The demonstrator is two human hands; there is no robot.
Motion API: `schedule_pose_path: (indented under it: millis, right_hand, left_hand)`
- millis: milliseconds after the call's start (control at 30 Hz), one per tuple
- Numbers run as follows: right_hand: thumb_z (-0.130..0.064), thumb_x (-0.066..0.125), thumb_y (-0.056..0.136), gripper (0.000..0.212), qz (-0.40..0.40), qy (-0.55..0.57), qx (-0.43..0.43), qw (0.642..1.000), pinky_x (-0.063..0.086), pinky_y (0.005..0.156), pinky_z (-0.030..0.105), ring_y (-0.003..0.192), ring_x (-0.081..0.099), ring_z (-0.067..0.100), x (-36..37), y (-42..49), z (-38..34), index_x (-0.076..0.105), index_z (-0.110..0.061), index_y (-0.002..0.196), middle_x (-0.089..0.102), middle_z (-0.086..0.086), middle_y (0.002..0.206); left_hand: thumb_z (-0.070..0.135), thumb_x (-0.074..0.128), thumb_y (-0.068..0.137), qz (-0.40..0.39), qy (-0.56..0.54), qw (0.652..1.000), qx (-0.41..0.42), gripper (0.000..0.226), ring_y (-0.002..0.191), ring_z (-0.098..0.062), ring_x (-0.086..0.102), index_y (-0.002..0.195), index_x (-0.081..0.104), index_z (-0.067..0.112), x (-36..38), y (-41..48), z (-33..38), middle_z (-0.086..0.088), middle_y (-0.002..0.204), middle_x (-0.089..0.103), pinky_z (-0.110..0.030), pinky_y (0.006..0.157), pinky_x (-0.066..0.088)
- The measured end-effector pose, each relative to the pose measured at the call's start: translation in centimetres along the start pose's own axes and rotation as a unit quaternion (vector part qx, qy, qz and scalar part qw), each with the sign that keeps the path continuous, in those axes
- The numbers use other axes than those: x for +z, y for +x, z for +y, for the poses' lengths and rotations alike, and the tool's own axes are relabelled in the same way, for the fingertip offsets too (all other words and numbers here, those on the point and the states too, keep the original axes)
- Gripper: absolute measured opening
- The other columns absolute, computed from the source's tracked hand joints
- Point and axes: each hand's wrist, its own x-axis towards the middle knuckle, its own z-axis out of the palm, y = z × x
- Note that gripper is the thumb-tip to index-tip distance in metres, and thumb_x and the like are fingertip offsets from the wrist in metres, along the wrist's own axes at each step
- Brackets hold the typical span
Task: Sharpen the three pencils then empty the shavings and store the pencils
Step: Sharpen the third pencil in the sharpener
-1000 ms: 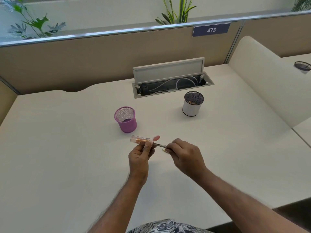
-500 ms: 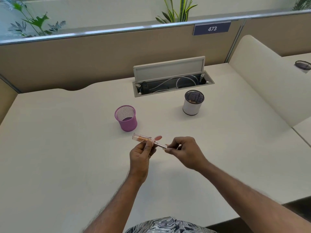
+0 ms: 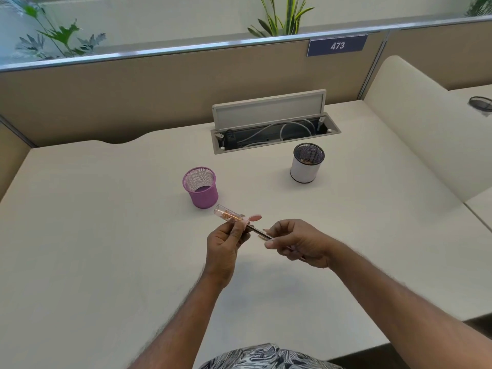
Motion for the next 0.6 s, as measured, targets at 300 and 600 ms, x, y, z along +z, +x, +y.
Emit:
schedule_pose_path:
  millis: [300, 600]
  right_hand:
    - [-0.008, 0.081, 0.075, 0.012, 0.283, -0.396, -0.394, 0.78, 0.034, 0.056, 0.015, 0.057, 0.046, 0.004, 2.0, 0.5, 2.6, 0.069, -0.008, 0.073, 0.053, -0.007, 0.066]
    - [-0.009, 0.079, 0.077, 0.024, 0.187, -0.197, -0.242, 0.932, 0.033, 0.048, 0.02, 0.044, 0.041, 0.006, 1.5, 0.3, 1.8, 0.068, -0.022, 0.06, 0.058, -0.011, 0.05]
  left_hand:
    - [0.033, 0.059, 0.09, 0.047, -0.012, 0.999, -0.001, 0.023, 0.104, -0.015, 0.062, 0.098, 0.079, 0.025, 0.3, 0.0, -0.4, -0.005, 0.117, 0.074, -0.033, 0.093, 0.049]
    - [0.035, 0.058, 0.089, 0.031, -0.016, 0.999, -0.005, 0.024, 0.103, -0.014, 0.063, 0.095, 0.079, 0.025, 0.1, -0.3, -0.1, -0.005, 0.115, 0.075, -0.031, 0.093, 0.051]
